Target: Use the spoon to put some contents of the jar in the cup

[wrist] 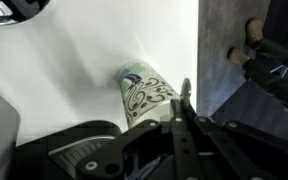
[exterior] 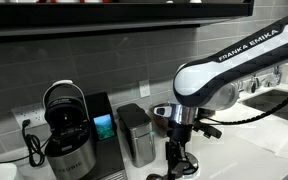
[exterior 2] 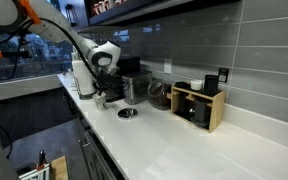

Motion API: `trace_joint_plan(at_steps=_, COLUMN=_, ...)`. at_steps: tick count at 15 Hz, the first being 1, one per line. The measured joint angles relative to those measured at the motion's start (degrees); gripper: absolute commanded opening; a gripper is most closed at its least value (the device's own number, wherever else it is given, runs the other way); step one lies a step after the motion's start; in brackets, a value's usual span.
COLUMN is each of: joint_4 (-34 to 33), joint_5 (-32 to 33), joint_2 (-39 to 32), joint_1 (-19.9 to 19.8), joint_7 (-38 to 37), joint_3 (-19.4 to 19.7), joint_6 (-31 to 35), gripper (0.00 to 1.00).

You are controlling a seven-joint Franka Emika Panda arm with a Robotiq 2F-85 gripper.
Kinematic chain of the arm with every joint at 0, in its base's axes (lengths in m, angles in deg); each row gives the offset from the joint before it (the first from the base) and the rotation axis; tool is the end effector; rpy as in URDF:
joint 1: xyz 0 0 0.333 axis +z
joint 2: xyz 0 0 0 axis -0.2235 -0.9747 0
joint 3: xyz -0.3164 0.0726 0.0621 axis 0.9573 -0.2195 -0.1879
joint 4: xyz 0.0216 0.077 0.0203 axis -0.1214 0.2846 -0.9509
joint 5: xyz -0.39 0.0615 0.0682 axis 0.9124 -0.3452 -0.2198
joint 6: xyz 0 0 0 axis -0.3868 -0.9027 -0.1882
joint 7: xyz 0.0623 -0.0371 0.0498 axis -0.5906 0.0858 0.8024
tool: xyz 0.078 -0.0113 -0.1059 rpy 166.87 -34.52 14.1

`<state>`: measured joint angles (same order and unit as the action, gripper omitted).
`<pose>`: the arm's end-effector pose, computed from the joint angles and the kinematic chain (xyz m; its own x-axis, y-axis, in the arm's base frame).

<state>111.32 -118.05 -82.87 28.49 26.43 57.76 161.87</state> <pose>0.4527 0.3379 0.3879 0.2057 0.9178 0.3395 0.9503 -0.1046 -0.2931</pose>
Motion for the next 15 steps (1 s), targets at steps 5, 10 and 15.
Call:
trace_joint_plan(at_steps=5, joint_4=1.8, joint_5=2.0, joint_2=2.2, joint_1=0.6, joint_7=2.2, joint_3=-0.5, joint_6=3.5, gripper=0.01)
trace_joint_plan(at_steps=10, joint_4=3.9, joint_5=2.9, joint_2=4.6, joint_1=1.5, joint_7=5.5, joint_3=-0.7, joint_6=5.0, gripper=0.01)
trace_joint_plan(at_steps=15, joint_4=5.1, joint_5=4.8, joint_2=6.0, joint_1=2.1, joint_7=6.4, joint_3=-0.7, joint_6=7.0, gripper=0.01)
